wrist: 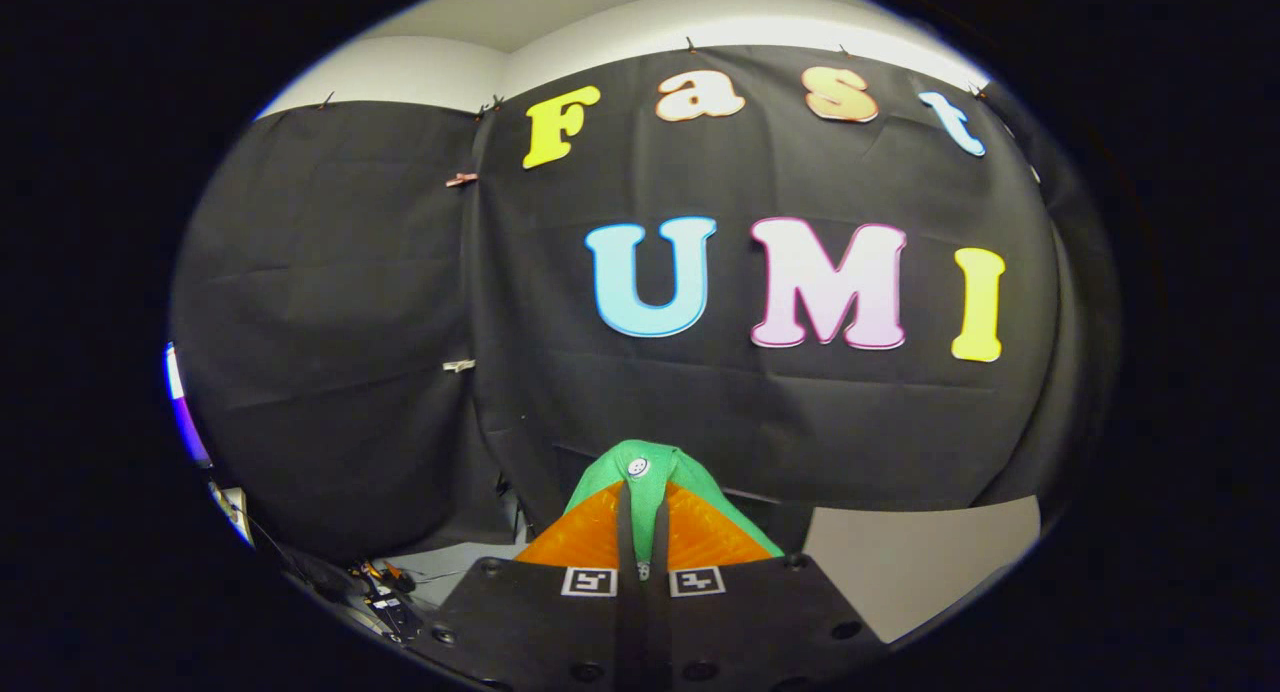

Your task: Put the clothes into the washing machine and then close the washing machine lid.

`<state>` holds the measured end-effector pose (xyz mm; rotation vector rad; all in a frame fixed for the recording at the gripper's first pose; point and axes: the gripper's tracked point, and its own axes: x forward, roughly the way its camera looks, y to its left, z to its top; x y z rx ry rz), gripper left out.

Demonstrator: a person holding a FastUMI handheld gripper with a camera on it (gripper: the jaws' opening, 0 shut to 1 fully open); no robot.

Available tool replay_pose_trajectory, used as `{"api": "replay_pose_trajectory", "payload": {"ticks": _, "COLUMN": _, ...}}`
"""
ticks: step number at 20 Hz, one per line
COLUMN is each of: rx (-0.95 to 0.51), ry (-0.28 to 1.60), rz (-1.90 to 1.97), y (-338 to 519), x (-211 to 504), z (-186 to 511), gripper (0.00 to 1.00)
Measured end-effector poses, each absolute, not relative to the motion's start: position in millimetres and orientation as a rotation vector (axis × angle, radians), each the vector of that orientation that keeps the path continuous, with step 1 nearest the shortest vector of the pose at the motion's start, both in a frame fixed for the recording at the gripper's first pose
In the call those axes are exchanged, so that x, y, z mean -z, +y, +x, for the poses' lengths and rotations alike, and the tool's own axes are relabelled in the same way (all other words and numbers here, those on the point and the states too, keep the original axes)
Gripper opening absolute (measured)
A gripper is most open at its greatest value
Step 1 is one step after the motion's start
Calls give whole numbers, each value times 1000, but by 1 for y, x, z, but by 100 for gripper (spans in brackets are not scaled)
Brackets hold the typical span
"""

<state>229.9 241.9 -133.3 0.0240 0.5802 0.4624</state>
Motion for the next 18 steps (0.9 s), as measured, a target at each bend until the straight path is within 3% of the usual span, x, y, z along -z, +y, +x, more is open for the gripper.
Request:
{"api": "replay_pose_trajectory", "payload": {"ticks": 5, "rx": -586, "ry": 675, "rz": 81, "y": 276, "x": 200, "z": 227, "gripper": 5}}
{"api": "replay_pose_trajectory", "payload": {"ticks": 11, "rx": -623, "ry": 871, "rz": 64, "y": 285, "x": 290, "z": 231, "gripper": 5}}
{"api": "replay_pose_trajectory", "payload": {"ticks": 18, "rx": -666, "ry": 956, "rz": -39, "y": 294, "x": 347, "z": 227, "gripper": 4}}
